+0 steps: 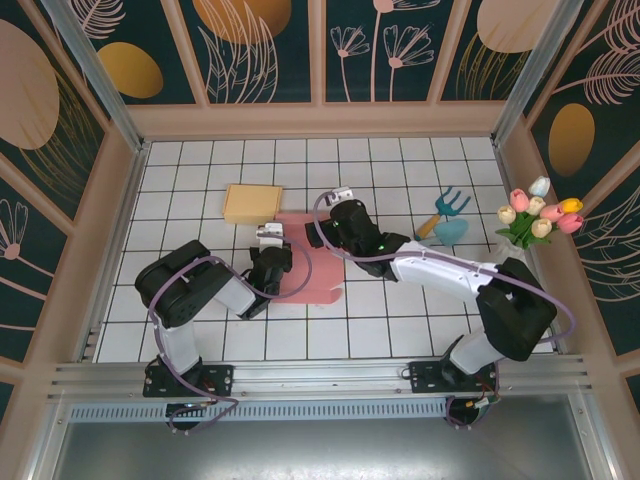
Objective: Fold the paper box
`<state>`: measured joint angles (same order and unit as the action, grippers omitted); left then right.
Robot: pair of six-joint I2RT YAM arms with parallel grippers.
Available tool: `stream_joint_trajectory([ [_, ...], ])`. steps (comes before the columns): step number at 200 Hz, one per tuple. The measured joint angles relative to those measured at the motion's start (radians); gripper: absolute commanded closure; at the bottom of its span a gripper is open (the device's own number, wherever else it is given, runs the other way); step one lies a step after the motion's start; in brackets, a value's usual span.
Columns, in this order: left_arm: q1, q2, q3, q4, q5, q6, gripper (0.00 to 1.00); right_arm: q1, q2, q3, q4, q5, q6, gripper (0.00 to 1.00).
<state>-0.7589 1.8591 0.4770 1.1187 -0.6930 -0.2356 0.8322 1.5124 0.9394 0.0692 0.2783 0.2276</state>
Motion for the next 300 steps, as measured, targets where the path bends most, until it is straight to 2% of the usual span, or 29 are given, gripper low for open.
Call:
stream_joint_trajectory([
  [83, 0.001, 0.01, 0.0, 0.008, 0.002, 0.001, 1.0, -0.079, 0.044, -0.02, 0.072, -0.085, 0.06, 0.2],
  [181, 0.001, 0.022, 0.0, 0.017, 0.002, 0.004, 1.0, -0.083, 0.085, -0.117, 0.198, -0.21, 0.164, 0.38],
  [200, 0.001, 0.022, 0.0, 0.023, 0.002, 0.007, 1.0, -0.087, 0.08, -0.144, 0.253, -0.238, 0.199, 0.36],
  [256, 0.001, 0.027, 0.0, 0.026, 0.002, 0.008, 1.0, -0.143, 0.023, -0.294, 0.529, -0.378, 0.367, 0.39],
  [300, 0.001, 0.034, 0.003, 0.031, 0.002, 0.008, 1.0, -0.176, 0.028, -0.312, 0.703, -0.514, 0.481, 0.4],
])
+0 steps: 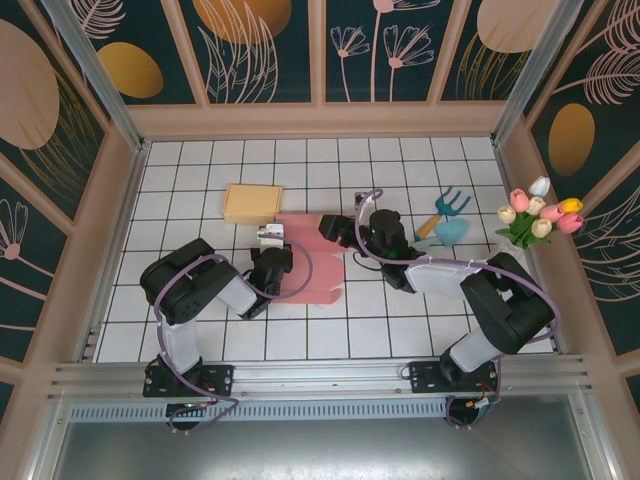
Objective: Fold the paper box
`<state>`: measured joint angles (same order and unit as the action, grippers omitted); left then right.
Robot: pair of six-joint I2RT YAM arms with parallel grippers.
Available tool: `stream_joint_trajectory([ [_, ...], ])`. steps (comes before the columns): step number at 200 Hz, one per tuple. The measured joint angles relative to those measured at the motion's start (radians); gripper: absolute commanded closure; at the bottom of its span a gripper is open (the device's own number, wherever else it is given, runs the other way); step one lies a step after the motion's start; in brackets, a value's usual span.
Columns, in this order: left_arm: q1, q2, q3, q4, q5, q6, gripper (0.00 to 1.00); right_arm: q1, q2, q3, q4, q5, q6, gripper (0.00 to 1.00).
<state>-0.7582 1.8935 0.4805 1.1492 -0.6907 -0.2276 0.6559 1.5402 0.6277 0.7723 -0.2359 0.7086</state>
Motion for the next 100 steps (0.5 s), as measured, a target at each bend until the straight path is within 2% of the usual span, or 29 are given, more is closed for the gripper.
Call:
stream_joint_trajectory([
  [31, 0.0, 0.004, 0.005, 0.0, 0.0, 0.0, 1.0, 0.002, -0.002, 0.0, 0.002, 0.027, 0.0, 0.4],
  [65, 0.0, 0.004, 0.005, 0.0, 0.0, 0.0, 1.0, 0.001, -0.05, 0.005, -0.116, 0.135, -0.063, 0.4],
  [100, 0.0, 0.004, 0.006, -0.001, 0.0, 0.0, 1.0, -0.005, -0.042, 0.039, -0.196, 0.164, -0.103, 0.39],
])
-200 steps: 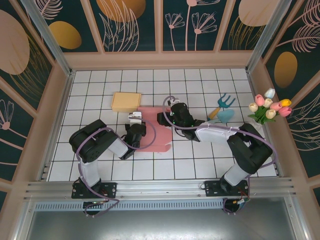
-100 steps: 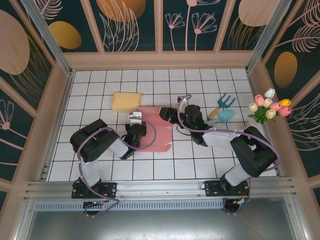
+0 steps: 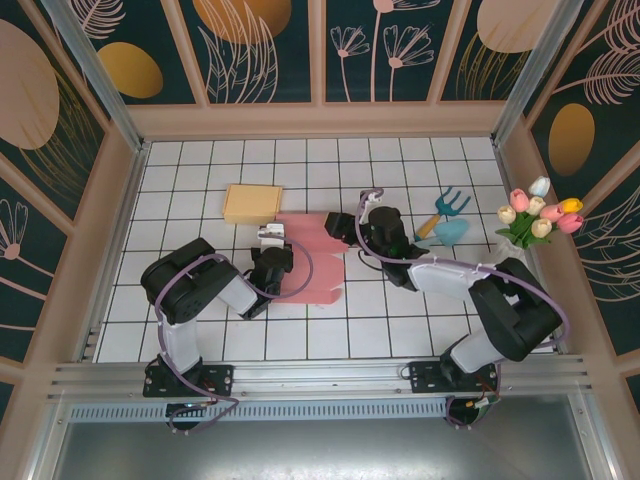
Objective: Fold the paper box
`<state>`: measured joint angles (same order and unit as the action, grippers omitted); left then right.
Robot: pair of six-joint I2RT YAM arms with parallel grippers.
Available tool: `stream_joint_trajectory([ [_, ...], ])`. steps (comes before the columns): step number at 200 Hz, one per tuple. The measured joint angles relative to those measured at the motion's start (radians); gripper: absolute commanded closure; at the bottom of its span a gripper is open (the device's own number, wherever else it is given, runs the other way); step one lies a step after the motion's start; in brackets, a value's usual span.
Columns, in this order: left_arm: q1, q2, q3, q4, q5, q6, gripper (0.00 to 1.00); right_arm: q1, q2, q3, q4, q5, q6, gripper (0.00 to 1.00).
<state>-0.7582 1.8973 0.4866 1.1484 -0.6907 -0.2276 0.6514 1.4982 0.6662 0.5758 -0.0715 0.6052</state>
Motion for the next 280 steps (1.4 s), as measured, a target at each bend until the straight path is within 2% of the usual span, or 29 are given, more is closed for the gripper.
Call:
stream_joint_trajectory([
  [52, 0.0, 0.002, 0.004, 0.0, 0.0, 0.004, 1.0, 0.0, 0.085, 0.051, -0.021, -0.014, 0.008, 0.43],
  [98, 0.0, 0.006, 0.005, 0.0, 0.0, 0.004, 1.0, -0.002, 0.111, 0.056, -0.004, -0.044, 0.075, 0.56],
  [133, 0.005, 0.01, 0.006, 0.0, -0.002, 0.003, 1.0, -0.01, 0.113, 0.03, 0.074, -0.056, 0.159, 0.64],
  [179, 0.006, 0.011, 0.006, -0.001, -0.003, 0.003, 1.0, -0.028, 0.162, 0.026, 0.153, -0.087, 0.243, 0.65],
  [200, 0.007, 0.014, 0.006, -0.002, -0.005, 0.003, 1.0, -0.028, 0.174, 0.026, 0.178, -0.088, 0.262, 0.6],
  [280, 0.006, 0.015, 0.014, 0.0, -0.006, 0.007, 1.0, -0.028, 0.177, -0.008, 0.168, -0.076, 0.265, 0.59],
])
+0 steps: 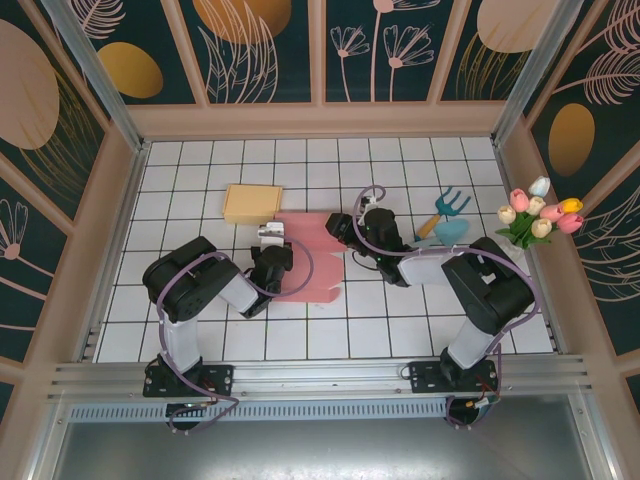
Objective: Fold the paper box
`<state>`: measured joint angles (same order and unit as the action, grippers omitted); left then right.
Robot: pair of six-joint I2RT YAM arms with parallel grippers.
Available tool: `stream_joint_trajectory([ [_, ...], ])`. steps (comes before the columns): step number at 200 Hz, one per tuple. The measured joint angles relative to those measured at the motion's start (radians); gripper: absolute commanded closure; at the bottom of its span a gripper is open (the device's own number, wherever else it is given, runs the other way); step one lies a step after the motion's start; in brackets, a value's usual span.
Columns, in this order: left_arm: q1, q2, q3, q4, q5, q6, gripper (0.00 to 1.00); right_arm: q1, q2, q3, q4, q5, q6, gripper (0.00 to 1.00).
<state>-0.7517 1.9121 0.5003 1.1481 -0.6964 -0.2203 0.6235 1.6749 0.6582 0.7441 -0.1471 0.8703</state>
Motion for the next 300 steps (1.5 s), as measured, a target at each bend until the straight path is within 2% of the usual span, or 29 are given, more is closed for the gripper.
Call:
stream_joint_trajectory([
  [83, 0.0, 0.0, 0.0, 0.0, 0.0, 0.0, 1.0, 0.0, 0.031, 0.0, 0.049, -0.04, 0.028, 0.62],
  [120, 0.0, 0.002, 0.0, 0.0, 0.0, 0.001, 1.0, 0.0, 0.048, 0.0, 0.095, -0.065, 0.068, 0.76],
  [164, 0.0, 0.002, 0.0, 0.0, 0.0, 0.0, 1.0, 0.0, 0.05, 0.0, 0.105, -0.063, 0.109, 1.0],
  [227, 0.0, 0.002, 0.002, 0.0, 0.006, 0.0, 1.0, 0.0, 0.05, -0.033, 0.153, -0.056, 0.135, 1.0],
  [242, -0.001, 0.002, 0.003, 0.0, 0.007, 0.001, 1.0, 0.0, 0.05, -0.043, 0.168, -0.056, 0.135, 0.86],
  [260, -0.002, 0.002, 0.003, 0.0, 0.01, 0.002, 1.0, 0.0, 0.045, -0.049, 0.168, -0.056, 0.123, 0.78],
  [291, -0.002, 0.002, 0.003, 0.0, 0.01, 0.004, 1.0, 0.0, -0.011, -0.095, 0.141, -0.028, 0.057, 0.58],
  [300, -0.002, 0.002, 0.003, 0.0, 0.01, 0.004, 1.0, 0.0, -0.033, -0.118, 0.118, -0.016, 0.04, 0.56],
])
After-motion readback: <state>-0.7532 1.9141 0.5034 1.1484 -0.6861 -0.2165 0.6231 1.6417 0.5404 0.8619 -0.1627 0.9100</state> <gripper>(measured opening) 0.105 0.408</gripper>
